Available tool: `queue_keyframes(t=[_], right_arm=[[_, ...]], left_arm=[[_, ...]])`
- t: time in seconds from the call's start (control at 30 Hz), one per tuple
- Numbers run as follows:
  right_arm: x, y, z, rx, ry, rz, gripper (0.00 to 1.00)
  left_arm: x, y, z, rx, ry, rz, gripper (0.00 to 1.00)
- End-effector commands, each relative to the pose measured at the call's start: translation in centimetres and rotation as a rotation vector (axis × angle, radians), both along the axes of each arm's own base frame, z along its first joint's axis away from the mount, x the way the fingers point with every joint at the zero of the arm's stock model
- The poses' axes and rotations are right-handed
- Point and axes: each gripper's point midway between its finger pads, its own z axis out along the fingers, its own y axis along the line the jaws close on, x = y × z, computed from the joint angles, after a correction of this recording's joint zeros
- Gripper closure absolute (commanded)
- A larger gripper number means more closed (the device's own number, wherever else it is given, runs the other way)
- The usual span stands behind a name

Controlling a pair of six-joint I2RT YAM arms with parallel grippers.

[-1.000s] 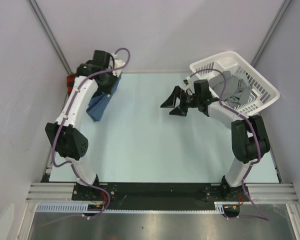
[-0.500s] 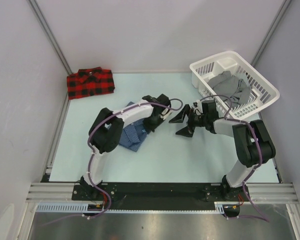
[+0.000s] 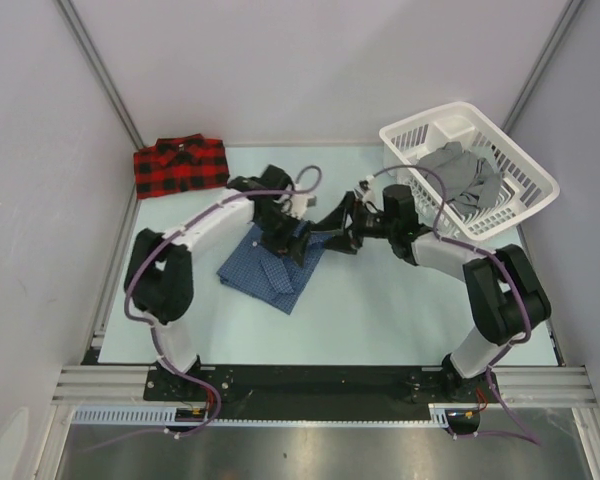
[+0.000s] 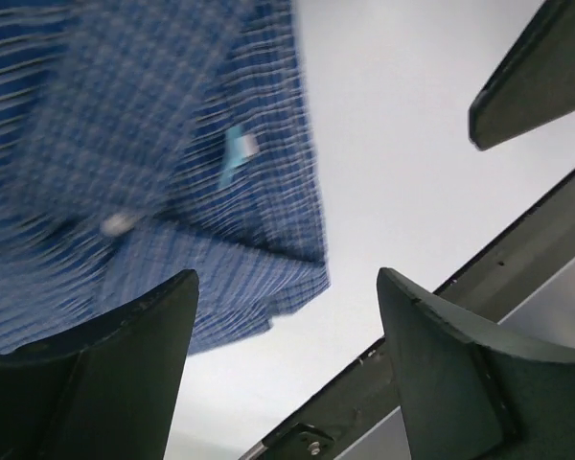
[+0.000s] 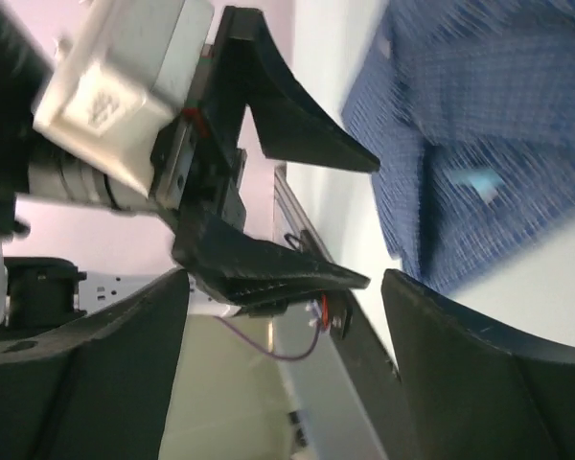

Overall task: Fold and stack the long sleeve shirts
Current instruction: Fold the shirt

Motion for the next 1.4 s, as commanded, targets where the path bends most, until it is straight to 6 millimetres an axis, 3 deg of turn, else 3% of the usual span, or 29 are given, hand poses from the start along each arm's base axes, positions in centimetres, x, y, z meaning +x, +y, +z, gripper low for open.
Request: queue_keyframes(t=[0.0, 0.07, 0.13, 0.23, 0.27, 0.4, 0.5, 0.67, 0.73, 0.77, 0.83, 0.87, 0.9, 1.0, 1.03, 1.07, 1.1, 1.13, 1.2, 1.23, 1.27, 1.33, 1.37], right_arm=[[1.2, 1.1, -7.6, -0.190, 0.125, -0.074, 0.22], [1.4, 1.8, -9.7, -0.224, 0.171, -0.068, 0.27], [1.6, 2.7, -10.4, -0.235, 0.198, -0.050, 0.29], [1.2, 2.8, -11.5, -0.276, 0.260, -0.033, 0.31], [1.0, 2.5, -11.5, -0.285, 0.265, -0.027, 0.31], [0.4, 2.1, -8.4, -0.252, 0.175, 0.018, 0.30], [-0.2, 1.9, -8.1, -0.247, 0.160, 0.004, 0.25], [-1.1, 3.6, -11.0, -0.259, 0.223, 0.021, 0.20], [-1.1, 4.0, -11.9, -0.278, 0.206, 0.015, 0.22], [-1.4, 4.2, -12.7, -0.300, 0.208, 0.027, 0.25], [-1.5, 4.0, -13.8, -0.323, 0.211, 0.039, 0.42], [-1.8, 3.6, -14.5, -0.345, 0.198, 0.065, 0.52], [-1.4, 2.8, -14.8, -0.353, 0.197, 0.067, 0.74], [-0.6, 0.9, -15.1, -0.371, 0.102, 0.140, 1.00], [-0.1, 0.4, -14.9, -0.370, 0.061, 0.162, 1.00], [-0.9, -0.6, -15.3, -0.398, 0.087, 0.199, 1.00], [-0.8, -1.3, -15.6, -0.410, -0.012, 0.280, 1.00], [0.6, -1.8, -15.0, -0.409, -0.062, 0.303, 1.00], [-0.6, -3.3, -16.4, -0.451, -0.112, 0.468, 1.00], [-0.3, -3.7, -15.5, -0.465, -0.124, 0.530, 1.00], [-0.2, -3.9, -15.7, -0.478, -0.146, 0.573, 1.00], [0.6, -4.5, -16.2, -0.511, -0.172, 0.660, 1.00], [0.8, -4.7, -16.5, -0.516, -0.157, 0.673, 1.00]], left_arm=[[4.8, 4.9, 9.1, -0.278, -0.207, 0.130, 0.19], [6.1, 7.9, 8.6, -0.266, -0.204, 0.216, 0.20], [7.3, 10.2, 8.4, -0.276, -0.220, 0.298, 0.20], [7.2, 12.1, 7.5, -0.311, -0.209, 0.362, 0.20], [7.1, 12.4, 7.7, -0.314, -0.225, 0.364, 0.21], [6.5, 13.1, 6.7, -0.310, -0.237, 0.376, 0.21], [6.2, 13.3, 6.0, -0.330, -0.240, 0.395, 0.20], [7.2, 14.7, 6.6, -0.401, -0.283, 0.499, 0.17], [7.7, 15.1, 6.8, -0.423, -0.304, 0.519, 0.16], [7.7, 15.2, 6.8, -0.425, -0.309, 0.517, 0.16], [7.9, 15.4, 6.6, -0.416, -0.323, 0.498, 0.16], [7.8, 15.5, 6.4, -0.411, -0.324, 0.488, 0.16], [7.8, 15.5, 6.2, -0.407, -0.327, 0.476, 0.17], [7.4, 15.4, 5.4, -0.397, -0.321, 0.417, 0.19], [7.6, 15.4, 5.4, -0.394, -0.340, 0.380, 0.19], [7.7, 15.1, 5.1, -0.415, -0.327, 0.356, 0.19], [7.8, 14.8, 4.8, -0.425, -0.315, 0.331, 0.20], [8.8, 14.7, 5.6, -0.432, -0.350, 0.281, 0.21], [9.9, 13.6, 4.5, -0.468, -0.308, 0.234, 0.22], [11.5, 13.2, 5.2, -0.467, -0.338, 0.214, 0.22], [12.5, 12.9, 3.4, -0.457, -0.295, 0.217, 0.23], [14.9, 12.0, 2.1, -0.485, -0.249, 0.224, 0.24], [15.4, 10.5, 1.6, -0.493, -0.227, 0.206, 0.25]])
